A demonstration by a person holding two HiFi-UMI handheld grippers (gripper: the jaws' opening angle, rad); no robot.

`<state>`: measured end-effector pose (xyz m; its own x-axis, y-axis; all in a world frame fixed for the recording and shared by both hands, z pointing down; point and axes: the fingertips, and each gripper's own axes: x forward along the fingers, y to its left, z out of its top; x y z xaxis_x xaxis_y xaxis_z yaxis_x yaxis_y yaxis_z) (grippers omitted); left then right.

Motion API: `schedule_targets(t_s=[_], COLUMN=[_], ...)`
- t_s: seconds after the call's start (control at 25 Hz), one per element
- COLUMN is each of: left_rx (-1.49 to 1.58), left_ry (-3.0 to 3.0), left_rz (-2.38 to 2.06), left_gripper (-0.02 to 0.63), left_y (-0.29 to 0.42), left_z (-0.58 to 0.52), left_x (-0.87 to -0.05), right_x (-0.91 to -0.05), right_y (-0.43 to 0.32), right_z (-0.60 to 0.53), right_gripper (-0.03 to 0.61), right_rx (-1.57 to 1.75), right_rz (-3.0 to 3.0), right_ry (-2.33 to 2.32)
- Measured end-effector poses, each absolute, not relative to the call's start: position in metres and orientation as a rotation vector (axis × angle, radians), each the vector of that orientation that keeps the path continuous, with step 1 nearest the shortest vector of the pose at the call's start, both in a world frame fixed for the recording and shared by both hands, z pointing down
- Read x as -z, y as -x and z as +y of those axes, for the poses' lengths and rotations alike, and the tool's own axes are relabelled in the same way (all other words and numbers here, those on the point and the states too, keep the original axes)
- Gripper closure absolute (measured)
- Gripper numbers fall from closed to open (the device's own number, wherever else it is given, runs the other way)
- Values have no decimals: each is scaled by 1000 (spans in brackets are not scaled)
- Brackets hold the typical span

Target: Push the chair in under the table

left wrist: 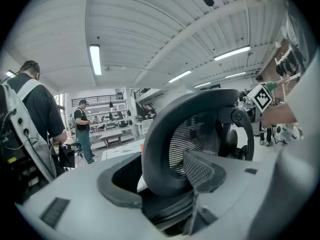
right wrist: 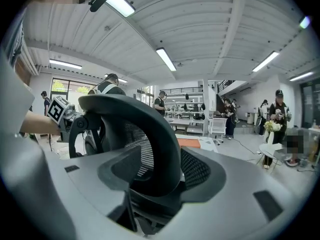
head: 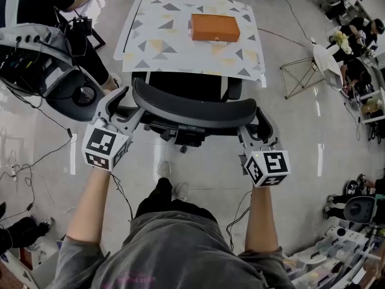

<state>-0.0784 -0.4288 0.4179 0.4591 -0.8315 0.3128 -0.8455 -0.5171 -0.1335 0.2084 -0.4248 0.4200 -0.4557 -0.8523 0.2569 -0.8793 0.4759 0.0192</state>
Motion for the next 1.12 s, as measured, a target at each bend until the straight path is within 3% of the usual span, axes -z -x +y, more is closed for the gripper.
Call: schedule_targets(t_s=[1.12], left_rx=[-410], left_ry=[-2723], left_rz=[-1534], left_gripper=[403], left_y=[50], left_z=[-321], left_x=[-375], right_x=[-376], right_y=[-204], right_z=[-321], right_gripper=[345], right_rx=[-144], right_rz=[-2585], right_ry=[-1514])
